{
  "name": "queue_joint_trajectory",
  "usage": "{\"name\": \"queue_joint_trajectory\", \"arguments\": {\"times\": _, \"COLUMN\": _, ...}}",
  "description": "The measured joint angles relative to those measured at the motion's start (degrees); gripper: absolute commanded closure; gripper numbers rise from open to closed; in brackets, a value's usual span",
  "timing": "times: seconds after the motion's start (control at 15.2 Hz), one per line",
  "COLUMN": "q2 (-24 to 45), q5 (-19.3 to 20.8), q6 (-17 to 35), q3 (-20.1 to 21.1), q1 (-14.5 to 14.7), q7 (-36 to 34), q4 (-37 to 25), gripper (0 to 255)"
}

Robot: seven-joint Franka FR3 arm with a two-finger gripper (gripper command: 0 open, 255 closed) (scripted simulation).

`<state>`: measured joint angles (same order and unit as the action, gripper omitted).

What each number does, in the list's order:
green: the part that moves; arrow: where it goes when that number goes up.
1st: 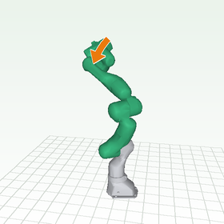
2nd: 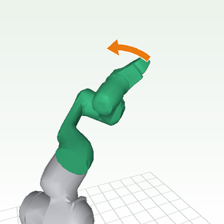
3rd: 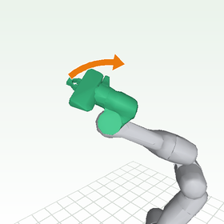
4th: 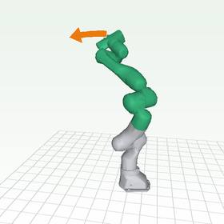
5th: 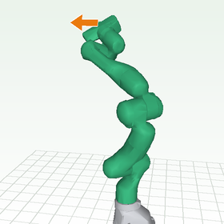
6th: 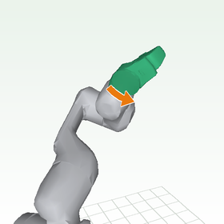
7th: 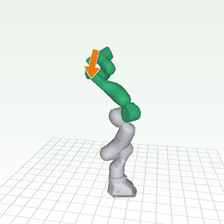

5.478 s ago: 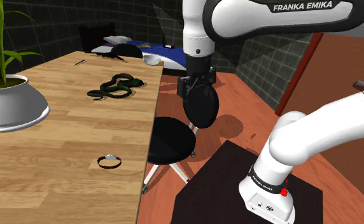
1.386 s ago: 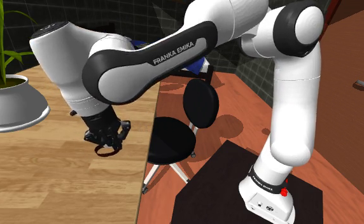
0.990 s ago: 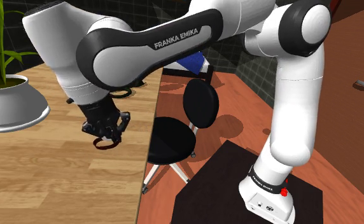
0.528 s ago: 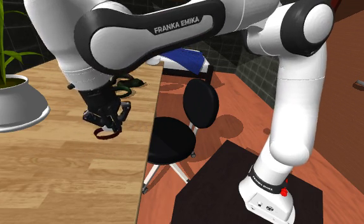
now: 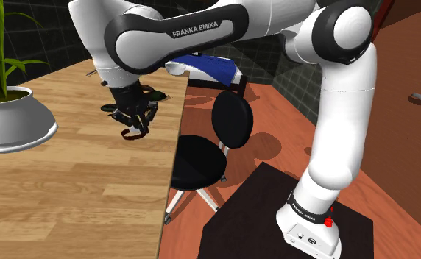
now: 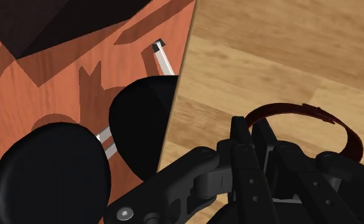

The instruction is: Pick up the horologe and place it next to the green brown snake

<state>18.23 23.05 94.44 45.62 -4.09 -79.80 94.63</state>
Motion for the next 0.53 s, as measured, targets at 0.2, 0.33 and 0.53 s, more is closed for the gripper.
{"name": "queue_joint_trajectory", "arguments": {"times": 0.2, "q2": 0.9, "q5": 1.1, "q6": 0.4, "q3": -1.5, "q1": -2.3, "q7": 3.8, "q4": -1.3, "gripper": 255}}
{"name": "queue_joint_trajectory", "arguments": {"times": 0.33, "q2": 1.9, "q5": 1.9, "q6": -0.3, "q3": -2.4, "q1": -3.1, "q7": 5.8, "q4": -3.3, "gripper": 255}}
{"name": "queue_joint_trajectory", "arguments": {"times": 0.53, "q2": 4.4, "q5": 3.6, "q6": -0.7, "q3": -3.9, "q1": -4.1, "q7": 8.9, "q4": -6.5, "gripper": 255}}
